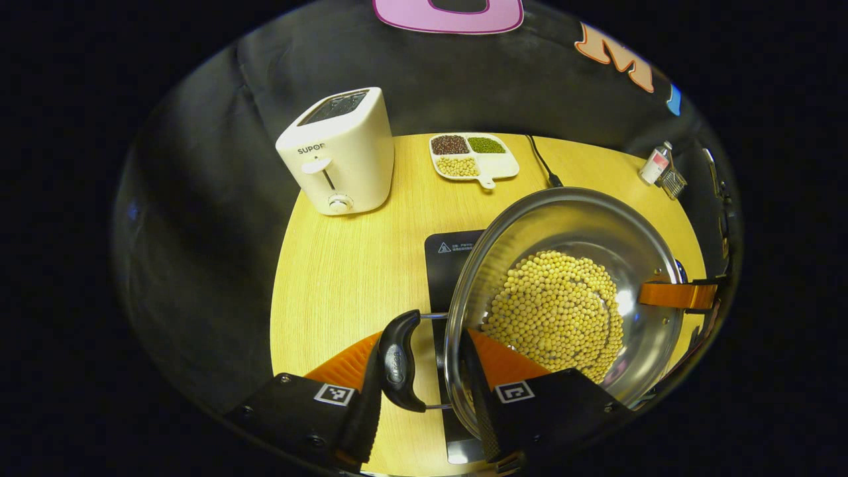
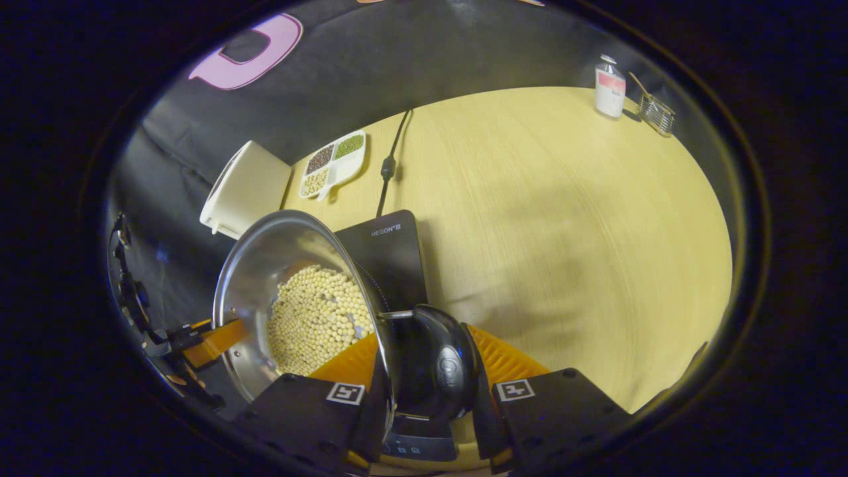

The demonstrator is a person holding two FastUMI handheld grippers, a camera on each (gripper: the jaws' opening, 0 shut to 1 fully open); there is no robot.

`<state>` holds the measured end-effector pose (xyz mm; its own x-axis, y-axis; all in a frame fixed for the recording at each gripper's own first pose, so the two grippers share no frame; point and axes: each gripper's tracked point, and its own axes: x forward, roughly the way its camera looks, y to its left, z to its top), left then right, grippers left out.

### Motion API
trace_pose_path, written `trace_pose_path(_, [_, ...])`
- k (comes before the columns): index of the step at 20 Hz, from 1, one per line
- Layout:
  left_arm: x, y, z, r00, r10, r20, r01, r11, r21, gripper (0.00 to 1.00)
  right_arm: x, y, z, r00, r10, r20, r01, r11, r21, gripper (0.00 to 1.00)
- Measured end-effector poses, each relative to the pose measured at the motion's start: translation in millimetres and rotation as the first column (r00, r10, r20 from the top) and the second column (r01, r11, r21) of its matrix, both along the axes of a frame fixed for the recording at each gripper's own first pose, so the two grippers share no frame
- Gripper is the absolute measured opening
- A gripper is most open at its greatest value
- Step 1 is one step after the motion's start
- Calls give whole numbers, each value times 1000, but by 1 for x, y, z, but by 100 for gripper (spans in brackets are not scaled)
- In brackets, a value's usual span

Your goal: First push the handle of the pot to place it horizontally, then grasp the pot with both hands and set it on the induction cooktop.

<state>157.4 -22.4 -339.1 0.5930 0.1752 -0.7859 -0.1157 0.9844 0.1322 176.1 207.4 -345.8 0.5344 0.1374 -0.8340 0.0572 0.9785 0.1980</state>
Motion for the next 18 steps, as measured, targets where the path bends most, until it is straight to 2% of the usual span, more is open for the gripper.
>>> trace_pose_path(1, [0,0,-1,1000,1,0,-1,1000,-1,62,0,0,0,1000,1,-2,-1,1000,3,57])
trace_pose_path(3, [0,0,-1,1000,5,6,-5,1000,-8,63,3,1,-1,1000,2,-1,-2,1000,5,57])
trace_pose_path(4, [0,0,-1,1000,7,8,-7,1000,-11,63,2,1,-1,1000,3,-1,-3,1000,6,50])
trace_pose_path(5, [-1,0,-2,1000,9,10,-9,1000,-12,63,2,1,-1,1000,1,-4,-1,1000,5,50])
trace_pose_path(7, [-2,0,-2,1000,13,13,-13,1000,-16,64,2,0,-1,1000,-1,-3,1,1000,5,53])
trace_pose_path(8, [-2,0,-1,1000,15,17,-15,1000,-19,65,2,0,-1,1000,-2,-5,2,1000,5,59])
trace_pose_path(9, [-3,0,-1,1000,19,22,-18,1000,-22,65,2,0,0,1000,-4,0,4,1000,4,53])
trace_pose_path(10, [-4,0,-2,999,25,24,-24,999,-26,65,3,0,-1,1000,-8,2,8,1000,3,55])
trace_pose_path(11, [-4,-1,-3,999,32,28,-31,999,-30,66,3,1,2,1000,-7,5,7,1000,11,63])
trace_pose_path(13, [-6,-2,-2,998,49,45,-47,998,-46,68,5,4,9,999,-20,27,19,999,35,53])
trace_pose_path(15, [-4,-4,2,993,70,91,-64,996,-69,69,8,9,25,998,-22,65,16,996,84,67])
trace_pose_path(16, [-2,-4,4,989,82,123,-72,994,-79,71,9,10,29,996,-28,83,20,995,94,82])
trace_pose_path(17, [-2,-7,8,985,90,151,-77,993,-91,75,10,8,35,994,-33,105,23,995,92,87])
trace_pose_path(18, [-4,-7,13,980,97,176,-81,992,-95,89,11,5,39,991,-38,131,27,996,85,90])
